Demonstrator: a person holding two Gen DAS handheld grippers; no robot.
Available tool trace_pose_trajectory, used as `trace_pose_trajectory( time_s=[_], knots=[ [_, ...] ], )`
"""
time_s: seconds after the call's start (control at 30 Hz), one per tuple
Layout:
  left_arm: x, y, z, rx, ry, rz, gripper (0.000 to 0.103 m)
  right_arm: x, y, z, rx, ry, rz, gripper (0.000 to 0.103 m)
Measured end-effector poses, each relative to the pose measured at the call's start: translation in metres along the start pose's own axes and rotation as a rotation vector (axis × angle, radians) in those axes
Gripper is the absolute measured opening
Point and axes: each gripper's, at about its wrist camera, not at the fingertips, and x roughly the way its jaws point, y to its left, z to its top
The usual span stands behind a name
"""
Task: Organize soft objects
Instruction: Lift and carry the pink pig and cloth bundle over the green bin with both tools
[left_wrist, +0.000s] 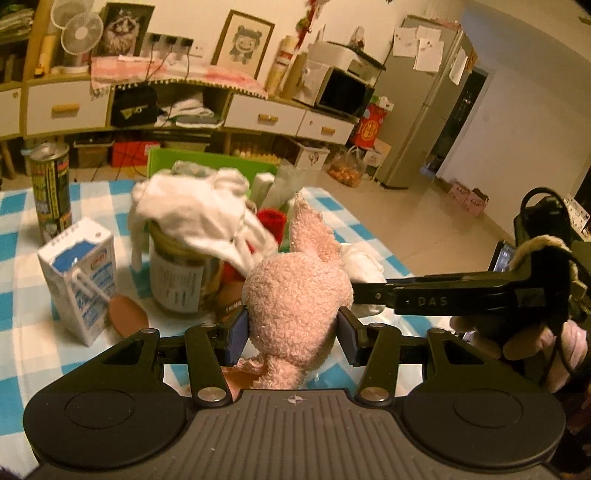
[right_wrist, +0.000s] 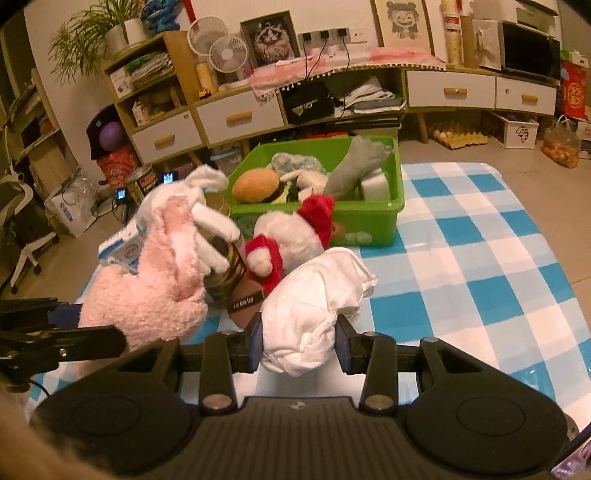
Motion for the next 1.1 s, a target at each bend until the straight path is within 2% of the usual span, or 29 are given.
trace_pose_trajectory(
  time_s=[0.3,0.53,0.67,0.9,1.1],
  knots=[
    [-0.008,-0.006,0.02,-0.005,-0.053,0.03,0.051,-0.004,-0.003,0.02,0.05,-0.043,0.007,0.006],
    [-0.009,-0.002,0.062,-0.068,-0.103,0.067,0.051,-0.002,-0.007,0.046,0.097,-0.083,0.024,0.006],
    [-0.003,0.008,0.089,-0.107,-0.1,0.089,0.051,0.005,-0.014,0.066,0.166,-0.117,0.028,0.006],
    [0.029,0.037,0.136,-0.167,-0.044,0.111,0.051,0.028,-0.026,0.089,0.301,-0.132,0.052,0.006],
    [0.082,0.063,0.171,-0.169,0.068,0.122,0.051,0.054,-0.032,0.117,0.298,-0.159,0.03,0.007]
  ],
)
